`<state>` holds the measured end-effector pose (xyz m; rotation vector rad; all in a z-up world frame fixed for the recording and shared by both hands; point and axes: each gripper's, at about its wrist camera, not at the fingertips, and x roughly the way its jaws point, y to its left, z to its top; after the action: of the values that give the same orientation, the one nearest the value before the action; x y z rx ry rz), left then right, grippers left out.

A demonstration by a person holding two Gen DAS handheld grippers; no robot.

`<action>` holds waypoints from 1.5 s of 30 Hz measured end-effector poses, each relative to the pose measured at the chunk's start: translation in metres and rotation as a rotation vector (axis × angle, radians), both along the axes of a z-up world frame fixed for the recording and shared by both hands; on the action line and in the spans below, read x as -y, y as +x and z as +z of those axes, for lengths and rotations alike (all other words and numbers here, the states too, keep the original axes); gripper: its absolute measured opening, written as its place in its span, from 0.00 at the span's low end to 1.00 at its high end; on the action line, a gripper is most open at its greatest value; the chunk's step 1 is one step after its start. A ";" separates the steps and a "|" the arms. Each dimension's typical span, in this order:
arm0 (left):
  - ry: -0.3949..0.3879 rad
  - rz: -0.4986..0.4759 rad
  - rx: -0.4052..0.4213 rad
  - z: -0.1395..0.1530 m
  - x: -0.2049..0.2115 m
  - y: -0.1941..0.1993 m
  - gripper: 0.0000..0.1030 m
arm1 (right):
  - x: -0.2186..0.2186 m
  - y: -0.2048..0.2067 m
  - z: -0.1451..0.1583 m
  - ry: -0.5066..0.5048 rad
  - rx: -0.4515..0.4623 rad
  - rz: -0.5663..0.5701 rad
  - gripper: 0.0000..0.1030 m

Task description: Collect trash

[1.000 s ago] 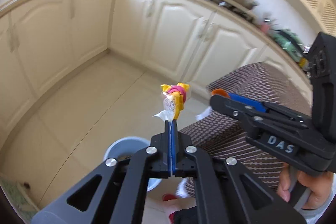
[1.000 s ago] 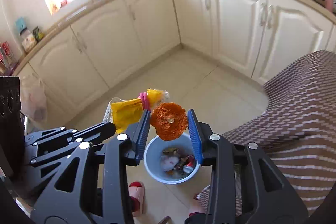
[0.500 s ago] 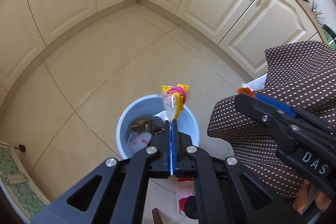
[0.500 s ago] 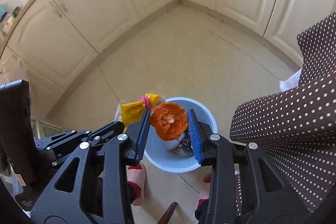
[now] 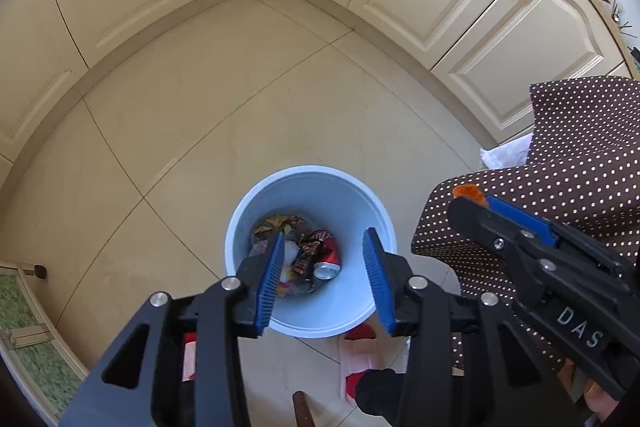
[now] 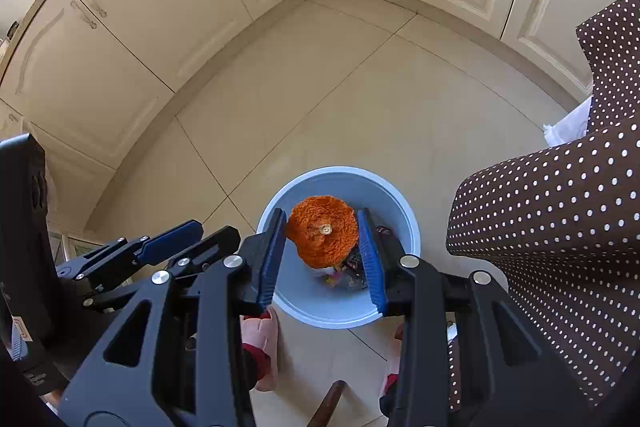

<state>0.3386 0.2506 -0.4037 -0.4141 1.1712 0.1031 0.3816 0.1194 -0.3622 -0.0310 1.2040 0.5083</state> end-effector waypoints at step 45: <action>0.351 -0.043 0.606 0.291 0.132 -0.190 0.81 | 0.174 -0.231 0.270 0.005 0.742 -0.206 0.73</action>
<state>0.1482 0.1186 -0.1123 -0.0921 0.5470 0.1317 0.1504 -0.0543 -0.0922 -0.0827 0.4709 0.2746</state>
